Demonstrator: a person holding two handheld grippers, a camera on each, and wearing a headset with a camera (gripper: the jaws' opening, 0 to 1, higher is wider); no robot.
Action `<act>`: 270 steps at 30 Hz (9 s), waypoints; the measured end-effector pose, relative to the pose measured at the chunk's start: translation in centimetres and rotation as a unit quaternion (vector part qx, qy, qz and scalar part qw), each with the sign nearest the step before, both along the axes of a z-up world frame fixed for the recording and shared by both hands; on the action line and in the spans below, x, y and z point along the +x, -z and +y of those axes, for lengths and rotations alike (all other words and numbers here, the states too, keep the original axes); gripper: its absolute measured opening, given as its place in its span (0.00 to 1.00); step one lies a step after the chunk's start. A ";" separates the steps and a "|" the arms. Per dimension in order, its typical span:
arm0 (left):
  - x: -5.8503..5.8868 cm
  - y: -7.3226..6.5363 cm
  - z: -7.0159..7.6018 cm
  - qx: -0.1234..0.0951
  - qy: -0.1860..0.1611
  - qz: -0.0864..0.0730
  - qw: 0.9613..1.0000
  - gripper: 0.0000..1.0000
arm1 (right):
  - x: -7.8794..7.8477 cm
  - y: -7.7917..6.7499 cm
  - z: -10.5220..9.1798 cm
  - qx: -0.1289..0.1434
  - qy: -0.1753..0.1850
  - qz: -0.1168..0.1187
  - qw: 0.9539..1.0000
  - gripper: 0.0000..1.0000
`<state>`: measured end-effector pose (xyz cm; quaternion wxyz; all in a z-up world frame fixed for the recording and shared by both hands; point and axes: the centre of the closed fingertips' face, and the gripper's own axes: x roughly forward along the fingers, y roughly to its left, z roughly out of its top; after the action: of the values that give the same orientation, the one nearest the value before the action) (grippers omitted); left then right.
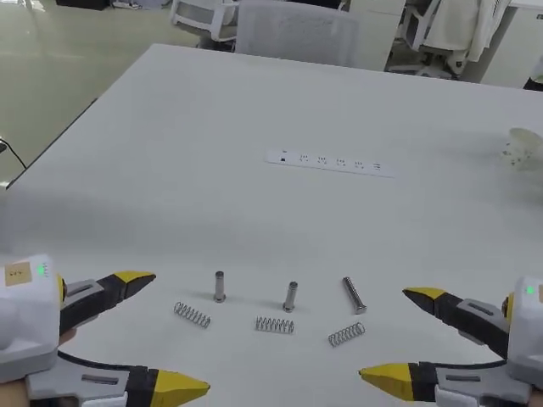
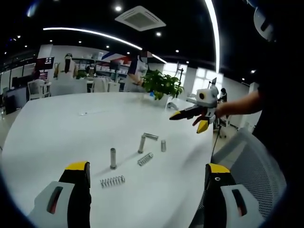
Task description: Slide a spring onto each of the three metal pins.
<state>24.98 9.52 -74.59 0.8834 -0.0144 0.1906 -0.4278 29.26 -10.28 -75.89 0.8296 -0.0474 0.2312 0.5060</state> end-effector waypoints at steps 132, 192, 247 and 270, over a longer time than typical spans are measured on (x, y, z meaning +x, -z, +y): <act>-0.1 -0.4 0.4 -0.017 -0.012 -0.001 1.000 0.95 | 8.5 5.4 -0.4 -0.164 0.152 0.090 0.971 0.06; -0.2 -0.4 0.4 -0.009 -0.005 0.002 1.000 0.97 | 3.7 2.6 0.3 -0.211 0.006 -0.038 0.977 0.39; -0.5 0.3 0.9 0.012 0.001 0.000 1.000 0.97 | 1.5 9.3 1.5 -0.360 -0.243 -0.060 0.899 0.12; -1.2 -0.1 -0.5 0.014 0.024 0.000 1.000 0.94 | -0.4 7.5 0.7 -0.341 -0.232 -0.050 0.910 0.08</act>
<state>23.78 9.06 -74.45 0.8731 0.0026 0.1966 -0.4462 28.90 -9.60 -83.38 0.6326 -0.4049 0.3303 0.5717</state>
